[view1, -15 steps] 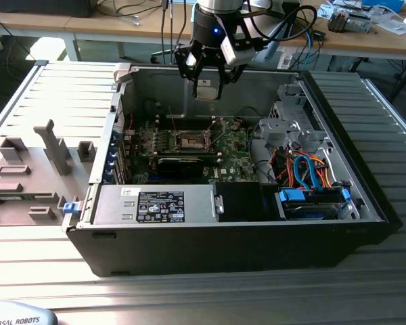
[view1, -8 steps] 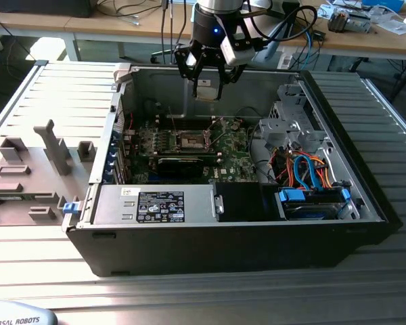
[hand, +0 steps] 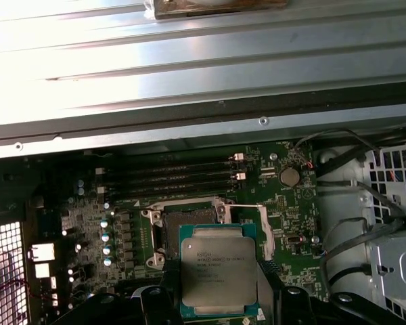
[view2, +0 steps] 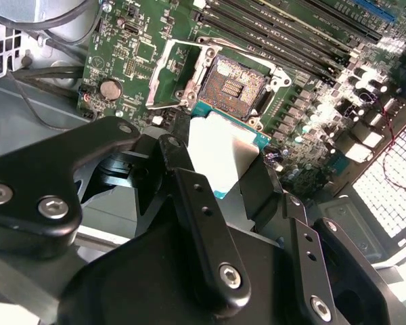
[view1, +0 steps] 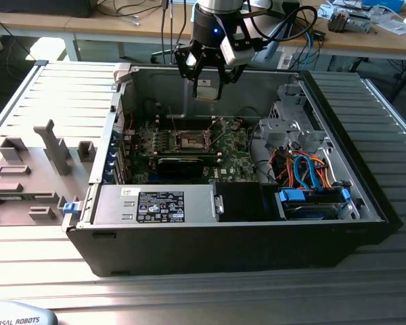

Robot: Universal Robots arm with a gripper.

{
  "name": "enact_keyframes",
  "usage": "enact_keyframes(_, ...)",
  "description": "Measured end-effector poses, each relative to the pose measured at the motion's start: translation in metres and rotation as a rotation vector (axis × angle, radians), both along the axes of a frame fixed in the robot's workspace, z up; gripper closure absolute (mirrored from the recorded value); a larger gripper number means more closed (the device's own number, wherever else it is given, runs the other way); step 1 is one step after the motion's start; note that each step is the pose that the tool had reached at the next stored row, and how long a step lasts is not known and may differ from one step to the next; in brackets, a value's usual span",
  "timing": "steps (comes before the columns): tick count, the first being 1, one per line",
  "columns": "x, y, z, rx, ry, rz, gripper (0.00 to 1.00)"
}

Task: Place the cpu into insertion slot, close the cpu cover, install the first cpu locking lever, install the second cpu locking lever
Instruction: 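Place the cpu into insertion slot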

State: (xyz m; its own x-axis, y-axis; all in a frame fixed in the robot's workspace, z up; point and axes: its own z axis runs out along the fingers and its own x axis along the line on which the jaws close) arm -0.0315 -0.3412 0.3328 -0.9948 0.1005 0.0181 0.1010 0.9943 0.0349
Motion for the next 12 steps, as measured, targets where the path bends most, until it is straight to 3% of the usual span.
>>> enact_keyframes(12, 0.0000, 0.0000, 0.0000, 0.0000, 0.0000, -0.010, 0.46)
